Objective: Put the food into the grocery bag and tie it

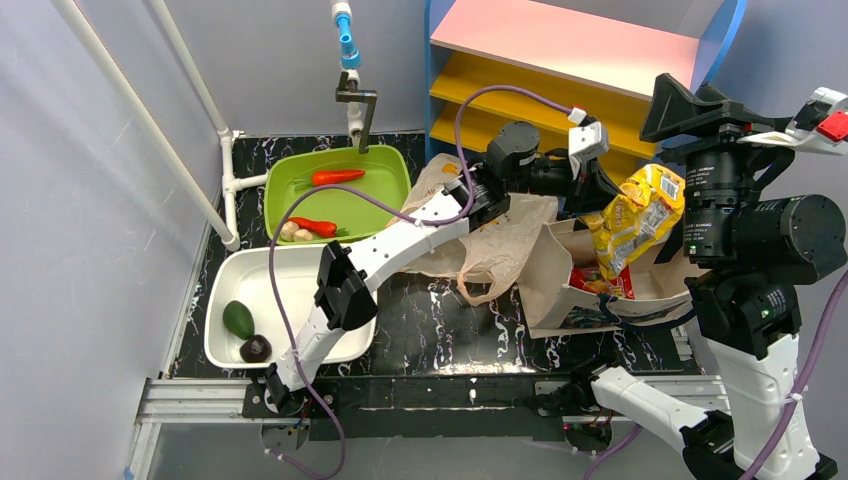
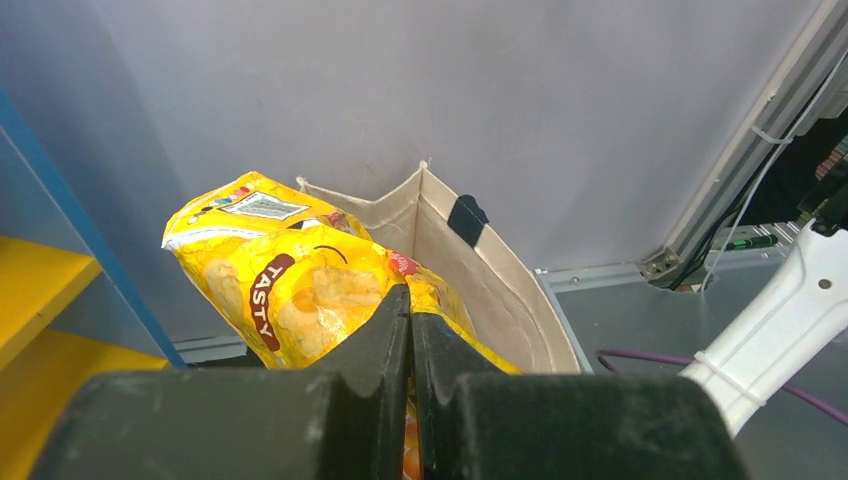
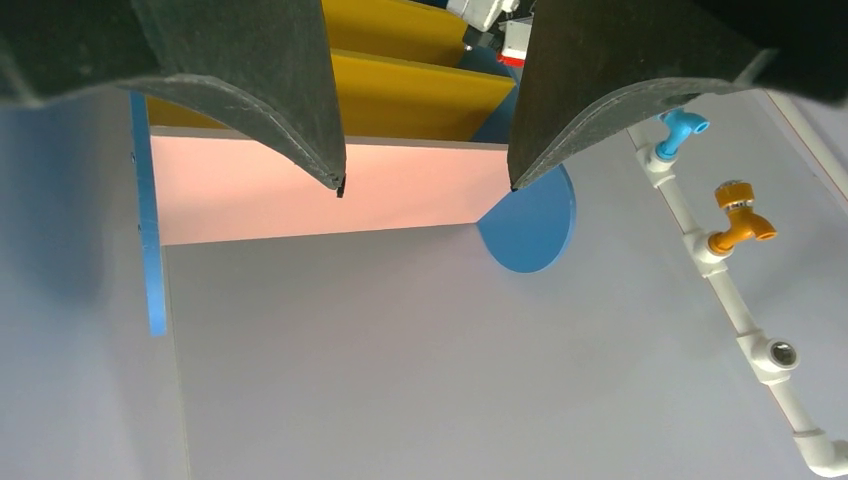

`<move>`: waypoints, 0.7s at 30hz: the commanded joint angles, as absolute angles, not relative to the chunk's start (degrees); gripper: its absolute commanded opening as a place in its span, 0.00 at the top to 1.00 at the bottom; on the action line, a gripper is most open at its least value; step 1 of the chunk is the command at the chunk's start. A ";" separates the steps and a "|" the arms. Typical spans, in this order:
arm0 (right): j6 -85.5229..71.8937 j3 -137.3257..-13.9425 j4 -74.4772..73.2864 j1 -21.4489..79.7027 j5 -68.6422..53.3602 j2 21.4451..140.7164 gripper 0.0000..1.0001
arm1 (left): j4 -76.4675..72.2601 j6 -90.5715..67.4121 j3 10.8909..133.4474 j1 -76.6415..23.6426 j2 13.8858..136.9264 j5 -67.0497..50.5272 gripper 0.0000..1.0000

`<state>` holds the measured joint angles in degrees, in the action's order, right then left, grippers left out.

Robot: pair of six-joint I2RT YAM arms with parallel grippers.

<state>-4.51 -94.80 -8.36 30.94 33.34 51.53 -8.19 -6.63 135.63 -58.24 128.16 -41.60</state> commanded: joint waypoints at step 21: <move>-2.38 -92.81 -8.27 31.22 33.86 51.47 0.32 | -5.34 -2.78 116.25 -57.83 110.10 -31.46 0.02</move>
<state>-3.95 -92.07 -8.78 30.94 34.41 50.65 -7.35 -7.42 118.85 -58.57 120.57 -36.73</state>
